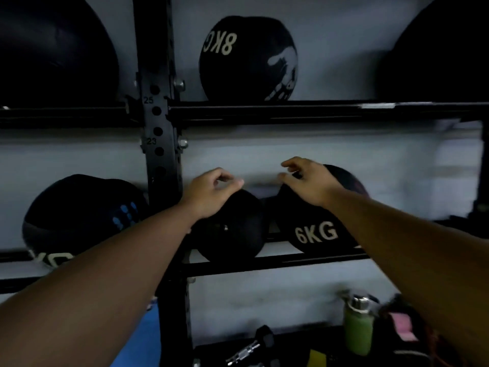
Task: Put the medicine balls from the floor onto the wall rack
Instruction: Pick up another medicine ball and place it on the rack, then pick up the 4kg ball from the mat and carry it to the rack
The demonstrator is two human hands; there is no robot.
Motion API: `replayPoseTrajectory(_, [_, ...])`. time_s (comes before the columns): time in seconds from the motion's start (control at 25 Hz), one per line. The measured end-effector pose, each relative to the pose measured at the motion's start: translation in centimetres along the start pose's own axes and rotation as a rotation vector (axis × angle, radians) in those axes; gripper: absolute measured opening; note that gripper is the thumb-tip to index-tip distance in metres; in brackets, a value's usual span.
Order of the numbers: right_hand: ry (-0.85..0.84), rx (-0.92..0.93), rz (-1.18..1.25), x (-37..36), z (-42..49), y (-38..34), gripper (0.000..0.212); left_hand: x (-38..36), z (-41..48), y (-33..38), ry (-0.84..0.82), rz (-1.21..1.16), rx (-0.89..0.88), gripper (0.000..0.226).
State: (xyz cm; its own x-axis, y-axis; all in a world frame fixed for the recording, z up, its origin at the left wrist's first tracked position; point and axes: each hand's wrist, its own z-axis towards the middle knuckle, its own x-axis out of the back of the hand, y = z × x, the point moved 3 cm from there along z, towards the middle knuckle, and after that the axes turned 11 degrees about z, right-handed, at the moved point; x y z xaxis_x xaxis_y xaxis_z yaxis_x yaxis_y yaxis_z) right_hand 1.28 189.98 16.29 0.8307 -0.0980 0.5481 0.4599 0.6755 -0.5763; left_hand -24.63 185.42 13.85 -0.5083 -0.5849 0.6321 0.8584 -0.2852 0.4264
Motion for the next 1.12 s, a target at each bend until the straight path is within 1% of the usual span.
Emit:
replayPoseTrajectory(0.08, [0.066,-0.054,-0.044,5.3,-3.2,1.0,0.052,-0.5,0.4,2.1,0.027,-0.092,-0.06,0.054])
replayPoseTrajectory(0.24, [0.238,-0.177,-0.134,15.1,-11.1,2.0,0.072,-4.0,1.0,8.6,-0.049,-0.271,-0.18,0.068])
replayPoseTrajectory(0.32, [0.339,-0.234,-0.139,20.1,-16.1,2.0,0.079,-6.2,0.2,13.8,-0.12,-0.373,-0.242,0.071])
replayPoseTrajectory(0.48, [0.474,-0.314,-0.255,29.0,-26.7,0.9,0.073,-11.4,-3.4,24.8,-0.266,-0.541,-0.339,0.063])
replayPoseTrajectory(0.6, [0.566,-0.374,-0.323,34.8,-35.6,-0.4,0.082,-14.2,-8.0,33.4,-0.352,-0.646,-0.412,0.058])
replayPoseTrajectory(0.64, [0.59,-0.405,-0.341,36.8,-39.2,-1.0,0.083,-15.1,-10.2,36.6,-0.395,-0.676,-0.44,0.059])
replayPoseTrajectory(0.72, [0.653,-0.468,-0.366,40.2,-46.4,-2.8,0.086,-16.7,-15.2,42.8,-0.495,-0.719,-0.485,0.067])
replayPoseTrajectory(0.8, [0.715,-0.532,-0.393,43.6,-54.1,-4.2,0.083,-18.1,-20.9,49.0,-0.579,-0.769,-0.529,0.07])
replayPoseTrajectory(0.88, [0.741,-0.582,-0.386,46.6,-61.9,-5.7,0.075,-19.4,-26.7,54.7,-0.629,-0.841,-0.551,0.065])
replayPoseTrajectory(1.0, [0.824,-0.65,-0.385,50.9,-73.2,-8.3,0.077,-20.1,-35.6,62.3,-0.705,-0.919,-0.564,0.05])
replayPoseTrajectory(1.04, [0.842,-0.671,-0.4,51.9,-76.7,-9.5,0.073,-20.4,-38.6,64.7,-0.734,-0.933,-0.566,0.051])
replayPoseTrajectory(1.12, [0.896,-0.713,-0.424,53.5,-83.4,-12.4,0.05,-20.8,-45.0,69.4,-0.797,-0.942,-0.599,0.057])
